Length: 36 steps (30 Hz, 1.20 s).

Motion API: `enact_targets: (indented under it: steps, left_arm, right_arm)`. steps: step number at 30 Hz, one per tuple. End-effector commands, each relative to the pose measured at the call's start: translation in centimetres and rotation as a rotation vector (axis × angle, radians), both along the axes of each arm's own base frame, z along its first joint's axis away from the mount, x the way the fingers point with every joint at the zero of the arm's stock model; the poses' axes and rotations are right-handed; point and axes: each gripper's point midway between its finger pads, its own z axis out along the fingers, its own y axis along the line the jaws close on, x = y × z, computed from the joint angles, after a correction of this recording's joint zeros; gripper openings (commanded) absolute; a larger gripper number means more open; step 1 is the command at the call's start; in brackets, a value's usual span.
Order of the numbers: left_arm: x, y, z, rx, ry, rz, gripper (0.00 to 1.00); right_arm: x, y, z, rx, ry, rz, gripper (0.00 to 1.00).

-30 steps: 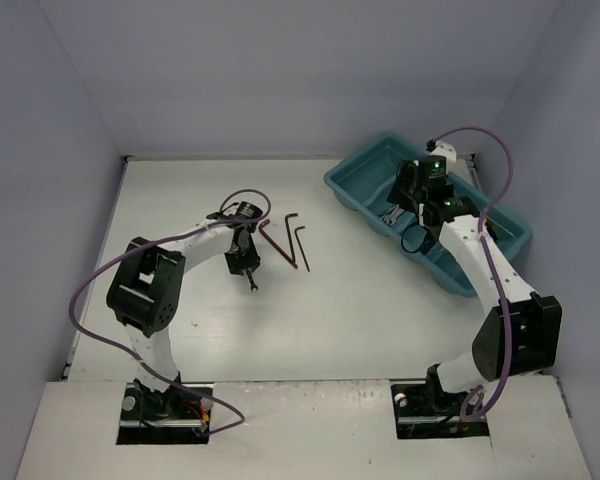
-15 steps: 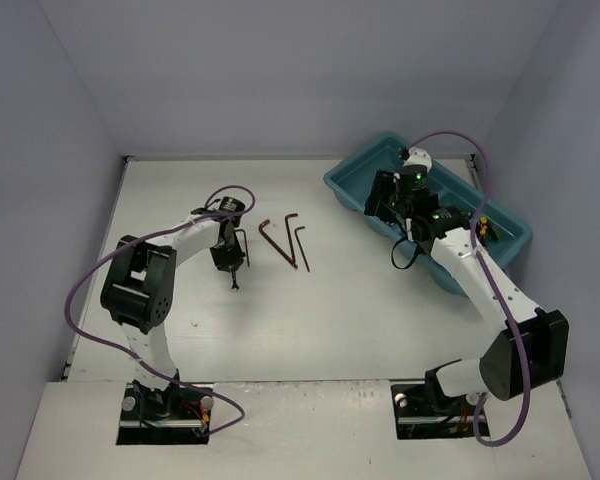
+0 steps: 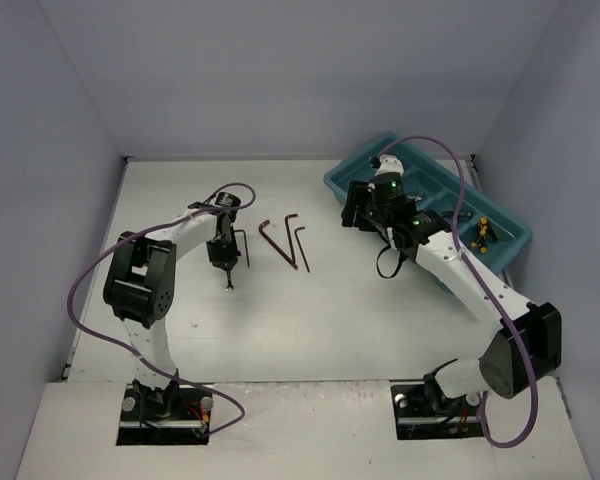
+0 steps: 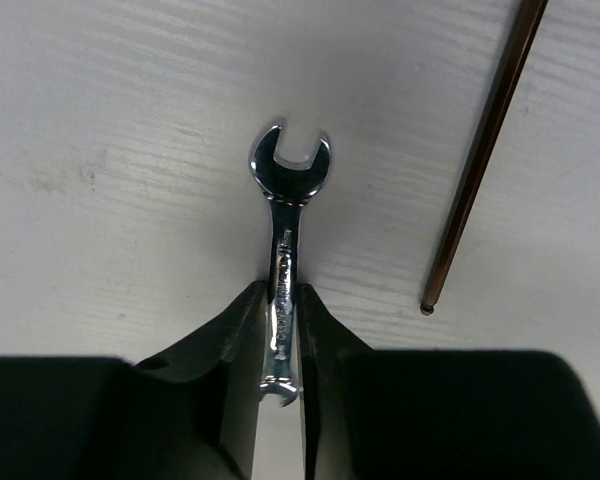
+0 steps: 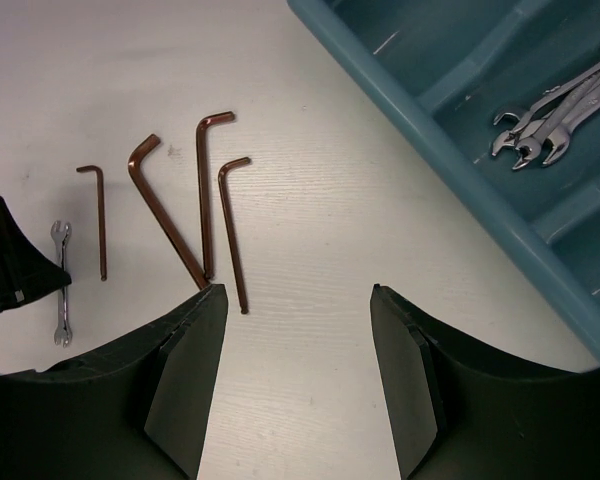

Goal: Sort the tools into containers

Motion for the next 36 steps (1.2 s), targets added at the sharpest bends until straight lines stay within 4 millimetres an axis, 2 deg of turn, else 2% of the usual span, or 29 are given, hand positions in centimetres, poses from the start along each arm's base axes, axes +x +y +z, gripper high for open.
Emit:
enact_targets:
  steps: [1, 3, 7, 9, 11, 12, 14, 16, 17, 19, 24, 28, 36]
  left_arm:
    - [-2.3, 2.0, -2.4, 0.067, 0.133, -0.050, 0.01]
    - [-2.2, 1.6, -1.9, 0.043, 0.122, -0.056, 0.00]
    - [-0.8, 0.7, 1.3, -0.013, 0.022, -0.058, 0.00]
    - [-0.1, -0.3, 3.6, -0.075, -0.046, -0.060, 0.00]
    - [0.8, -1.3, 6.8, -0.137, -0.145, -0.064, 0.00]
    - [1.0, -1.4, 7.0, -0.143, -0.158, -0.060, 0.00]
    - [1.5, -2.2, 10.3, -0.206, -0.253, -0.064, 0.00]
    - [1.5, -3.4, 12.3, -0.283, -0.301, -0.076, 0.00]
    - [1.6, -3.5, 13.1, -0.299, -0.330, -0.072, 0.00]
    - [1.4, -4.8, 15.2, -0.387, -0.386, -0.076, 0.00]
    - [0.7, -6.2, 19.3, -0.530, -0.498, -0.070, 0.00]
    - [0.3, -7.1, 22.0, -0.605, -0.563, -0.084, 0.00]
    - [-0.8, -7.6, 24.5, -0.666, -0.623, -0.099, 0.00]
  right_arm:
    - [0.6, 1.1, 1.7, 0.027, -0.058, 0.016, 0.56]
    - [0.4, 2.0, 1.9, 0.028, -0.059, 0.054, 0.56]
    - [-0.7, 5.4, 1.8, 0.058, -0.039, 0.180, 0.56]
    - [-1.5, 7.3, 1.5, 0.073, -0.024, 0.243, 0.56]
    - [-2.9, 10.1, 1.3, 0.078, -0.017, 0.322, 0.57]
    - [-2.9, 10.4, 1.3, 0.080, -0.018, 0.330, 0.57]
    - [-4.0, 12.9, 1.1, 0.089, -0.015, 0.395, 0.58]
    - [-5.2, 15.5, 0.8, 0.108, -0.014, 0.459, 0.59]
    - [-5.2, 15.7, 1.1, 0.112, -0.019, 0.463, 0.60]
    - [-6.3, 18.3, 1.0, 0.131, -0.022, 0.523, 0.61]
    - [-6.8, 22.3, 2.8, 0.171, -0.073, 0.590, 0.62]
    - [-6.8, 24.5, 3.3, 0.177, -0.094, 0.617, 0.62]
    - [-6.0, 26.6, 2.8, 0.167, -0.105, 0.622, 0.59]
